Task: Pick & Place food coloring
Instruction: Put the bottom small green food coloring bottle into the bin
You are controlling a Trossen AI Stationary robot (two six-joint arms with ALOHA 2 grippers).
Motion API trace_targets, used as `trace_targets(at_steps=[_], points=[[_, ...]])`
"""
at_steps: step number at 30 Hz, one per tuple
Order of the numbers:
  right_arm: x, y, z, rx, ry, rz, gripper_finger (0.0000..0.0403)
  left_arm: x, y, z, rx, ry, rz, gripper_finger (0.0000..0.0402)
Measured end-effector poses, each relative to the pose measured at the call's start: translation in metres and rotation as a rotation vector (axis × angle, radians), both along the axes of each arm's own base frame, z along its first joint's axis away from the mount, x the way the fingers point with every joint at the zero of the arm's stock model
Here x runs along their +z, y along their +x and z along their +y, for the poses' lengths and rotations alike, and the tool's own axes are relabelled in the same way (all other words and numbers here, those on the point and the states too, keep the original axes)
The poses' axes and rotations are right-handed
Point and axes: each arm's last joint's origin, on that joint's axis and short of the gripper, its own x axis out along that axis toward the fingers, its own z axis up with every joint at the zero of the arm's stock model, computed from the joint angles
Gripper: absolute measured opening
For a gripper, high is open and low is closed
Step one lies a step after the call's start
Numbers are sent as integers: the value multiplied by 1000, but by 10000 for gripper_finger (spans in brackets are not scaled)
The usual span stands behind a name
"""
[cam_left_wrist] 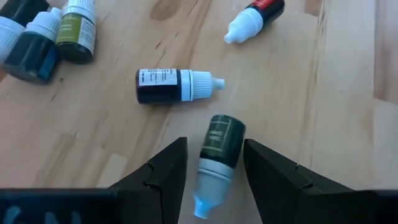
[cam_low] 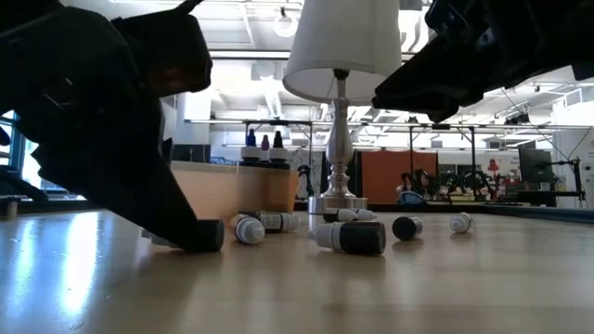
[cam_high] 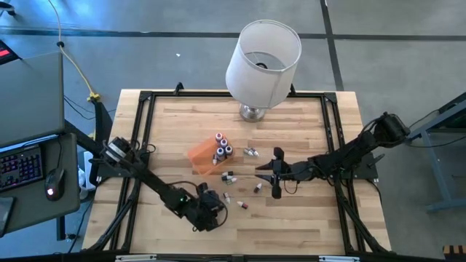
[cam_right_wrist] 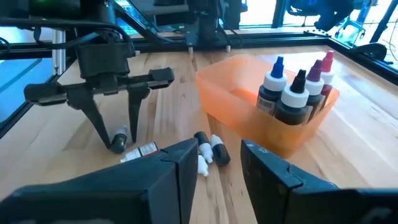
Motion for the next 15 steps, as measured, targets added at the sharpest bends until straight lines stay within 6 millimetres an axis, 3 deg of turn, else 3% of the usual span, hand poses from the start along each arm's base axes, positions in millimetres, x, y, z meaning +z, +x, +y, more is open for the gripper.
trace_targets(at_steps=[7,15], points=[[0,2,-8,-34,5,3,114,-2,0,0,-37,49,8,152],[-1,3,-10,-41,7,6,114,-2,1,1,-51,58,9,74]])
